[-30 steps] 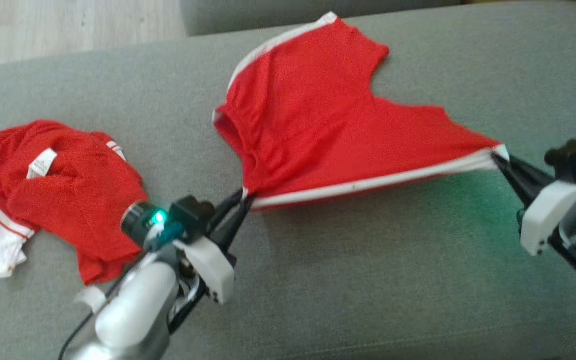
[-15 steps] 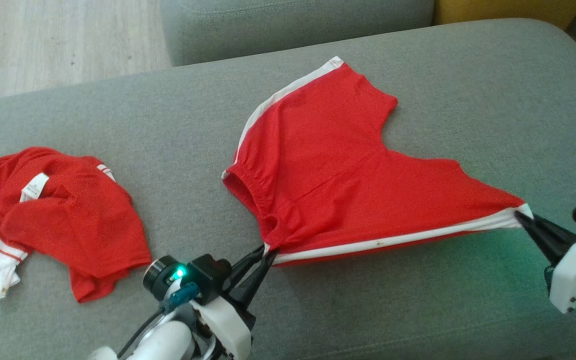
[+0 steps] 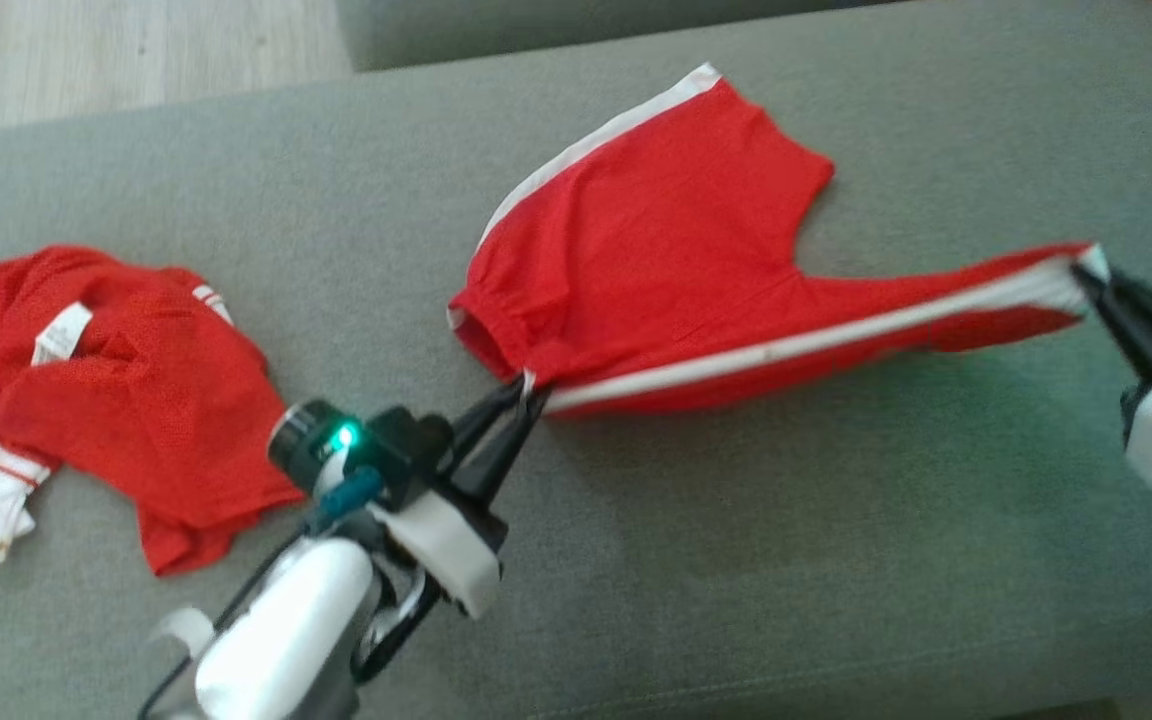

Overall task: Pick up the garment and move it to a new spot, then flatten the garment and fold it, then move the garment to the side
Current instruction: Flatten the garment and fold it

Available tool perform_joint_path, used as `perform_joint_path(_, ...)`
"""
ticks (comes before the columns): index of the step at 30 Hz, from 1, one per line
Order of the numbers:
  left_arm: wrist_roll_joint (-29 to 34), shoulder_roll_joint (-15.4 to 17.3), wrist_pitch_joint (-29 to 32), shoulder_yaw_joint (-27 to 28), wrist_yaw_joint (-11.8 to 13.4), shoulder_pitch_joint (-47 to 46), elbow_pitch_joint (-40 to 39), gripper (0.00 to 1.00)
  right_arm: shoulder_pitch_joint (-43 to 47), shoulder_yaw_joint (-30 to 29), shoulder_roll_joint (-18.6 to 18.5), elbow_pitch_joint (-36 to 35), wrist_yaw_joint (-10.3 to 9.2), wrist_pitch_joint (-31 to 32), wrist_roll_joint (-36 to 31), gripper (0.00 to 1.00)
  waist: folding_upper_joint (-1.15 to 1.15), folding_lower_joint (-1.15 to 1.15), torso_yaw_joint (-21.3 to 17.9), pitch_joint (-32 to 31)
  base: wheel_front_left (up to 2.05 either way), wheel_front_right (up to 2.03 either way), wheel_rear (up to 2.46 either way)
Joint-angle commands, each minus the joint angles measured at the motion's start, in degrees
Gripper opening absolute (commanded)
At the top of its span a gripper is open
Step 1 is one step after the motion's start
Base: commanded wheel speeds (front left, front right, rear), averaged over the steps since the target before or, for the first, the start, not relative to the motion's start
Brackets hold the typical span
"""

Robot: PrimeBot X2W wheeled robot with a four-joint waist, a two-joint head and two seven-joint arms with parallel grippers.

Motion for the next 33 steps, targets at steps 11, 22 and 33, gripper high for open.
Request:
perform_joint_path(11,0.56,-0.45,1.44,3.21,0.72,-10.87,1.98,0.0,-11.04,-2.8,-0.35,0.58,-0.06,5.99,-4.76,0.0,0.0,-0.01,5.19,7.29,0.0,0.0,0.0)
perform_joint_path(22,0.49,-4.37,1.59,2.86,0.86,-18.79,7.14,0.0,-25.21,4.23,0.0,6.19,-0.06,8.44,-4.63,0.0,0.0,-0.01,10.87,13.77,0.0,0.0,0.0)
perform_joint_path(33,0.71,-7.68,0.23,2.16,0.96,-25.44,12.47,0.0,-36.51,11.44,0.66,14.15,-0.06,7.56,-3.03,0.0,0.0,-0.01,14.68,19.22,0.0,0.0,0.0)
